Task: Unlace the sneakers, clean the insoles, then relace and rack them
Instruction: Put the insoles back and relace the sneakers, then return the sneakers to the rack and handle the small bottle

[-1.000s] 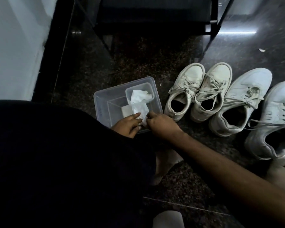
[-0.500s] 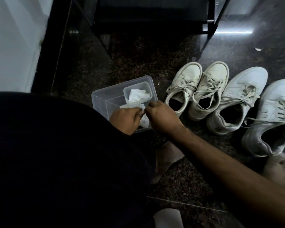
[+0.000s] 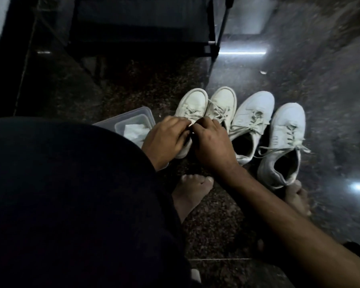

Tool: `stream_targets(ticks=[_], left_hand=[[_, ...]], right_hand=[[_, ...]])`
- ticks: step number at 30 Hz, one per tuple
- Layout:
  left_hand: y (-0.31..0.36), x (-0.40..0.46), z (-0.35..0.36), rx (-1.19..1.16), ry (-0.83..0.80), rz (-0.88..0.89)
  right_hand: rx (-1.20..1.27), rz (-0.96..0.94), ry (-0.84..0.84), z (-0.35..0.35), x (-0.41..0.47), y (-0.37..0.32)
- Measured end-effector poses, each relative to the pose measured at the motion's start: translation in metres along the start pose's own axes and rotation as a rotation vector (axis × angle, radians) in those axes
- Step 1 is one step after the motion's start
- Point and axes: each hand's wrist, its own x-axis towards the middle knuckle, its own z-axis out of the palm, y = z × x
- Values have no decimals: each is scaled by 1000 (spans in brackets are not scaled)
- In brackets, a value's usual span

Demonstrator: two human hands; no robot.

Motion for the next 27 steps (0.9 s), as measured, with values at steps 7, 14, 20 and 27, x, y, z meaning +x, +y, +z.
stream_targets(ticks=[7,14,20,27], left_hand=[[9,-1,16,157,-174,3],[21,-2,18,345,-236,-57],[17,5,22,492,-298,-132],[27,20,-3,340,-186,-228]], right_hand=[[-158,242,-101,11,-20,26],[-117,117,-231,18,-34,31],[-104,140,-216,14,-24,29],[-37,187,-182,-16,-16,25]])
